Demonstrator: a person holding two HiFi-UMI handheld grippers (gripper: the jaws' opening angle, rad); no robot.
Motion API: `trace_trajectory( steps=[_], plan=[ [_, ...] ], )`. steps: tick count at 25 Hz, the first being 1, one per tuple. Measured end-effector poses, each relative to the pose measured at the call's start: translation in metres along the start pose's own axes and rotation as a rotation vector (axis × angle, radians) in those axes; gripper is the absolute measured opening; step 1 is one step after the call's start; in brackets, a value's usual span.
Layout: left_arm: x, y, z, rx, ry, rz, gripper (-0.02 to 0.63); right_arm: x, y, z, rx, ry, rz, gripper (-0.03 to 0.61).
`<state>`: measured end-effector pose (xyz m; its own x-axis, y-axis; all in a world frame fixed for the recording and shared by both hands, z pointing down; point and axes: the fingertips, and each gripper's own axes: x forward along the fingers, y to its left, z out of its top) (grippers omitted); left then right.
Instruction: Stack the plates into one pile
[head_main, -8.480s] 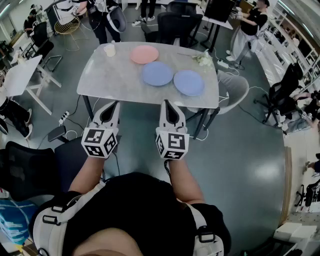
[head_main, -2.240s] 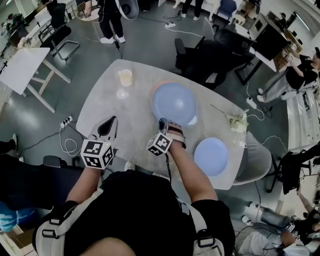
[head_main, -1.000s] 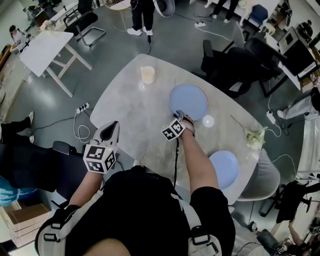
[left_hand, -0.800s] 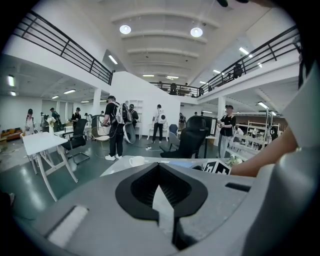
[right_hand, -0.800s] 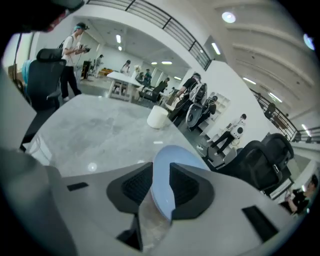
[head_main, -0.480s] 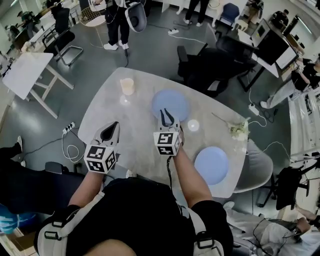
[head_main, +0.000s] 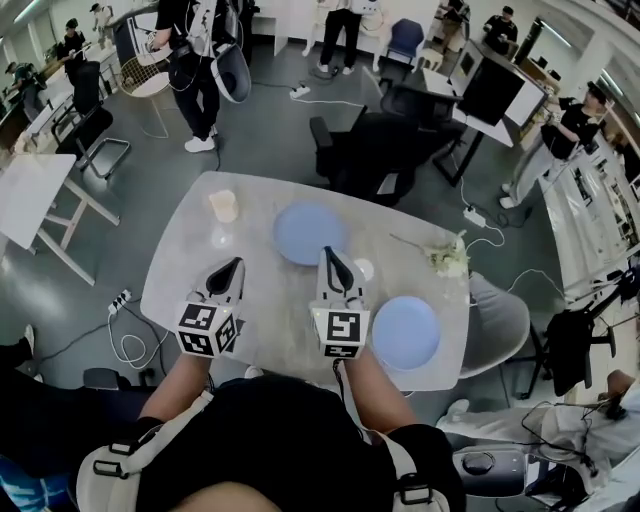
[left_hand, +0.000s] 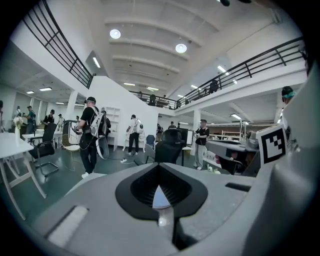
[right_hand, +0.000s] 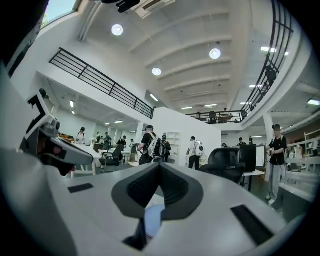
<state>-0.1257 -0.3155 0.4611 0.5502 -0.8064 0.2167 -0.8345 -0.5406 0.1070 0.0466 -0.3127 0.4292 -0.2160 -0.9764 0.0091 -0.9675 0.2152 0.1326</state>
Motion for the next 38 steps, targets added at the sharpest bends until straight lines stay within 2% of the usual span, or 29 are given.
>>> trace_trajectory(
  steps=[5, 18, 29, 38],
  plan=[
    [0.003, -0.011, 0.004, 0.009, -0.008, -0.045, 0.003, -0.007, 0.005, 0.007, 0.022, -0.021, -0.021, 0.008],
    [-0.002, -0.006, 0.004, 0.001, -0.003, -0.069, 0.003, -0.005, 0.029, 0.0, 0.041, -0.012, -0.042, 0.008],
    [-0.007, 0.023, -0.001, -0.008, 0.009, -0.112, 0.003, 0.007, 0.064, 0.008, 0.026, -0.016, -0.054, 0.008],
    [0.015, 0.021, -0.009, -0.031, 0.033, -0.226, 0.003, 0.013, 0.064, 0.006, 0.005, 0.006, -0.127, 0.008]
  ],
)
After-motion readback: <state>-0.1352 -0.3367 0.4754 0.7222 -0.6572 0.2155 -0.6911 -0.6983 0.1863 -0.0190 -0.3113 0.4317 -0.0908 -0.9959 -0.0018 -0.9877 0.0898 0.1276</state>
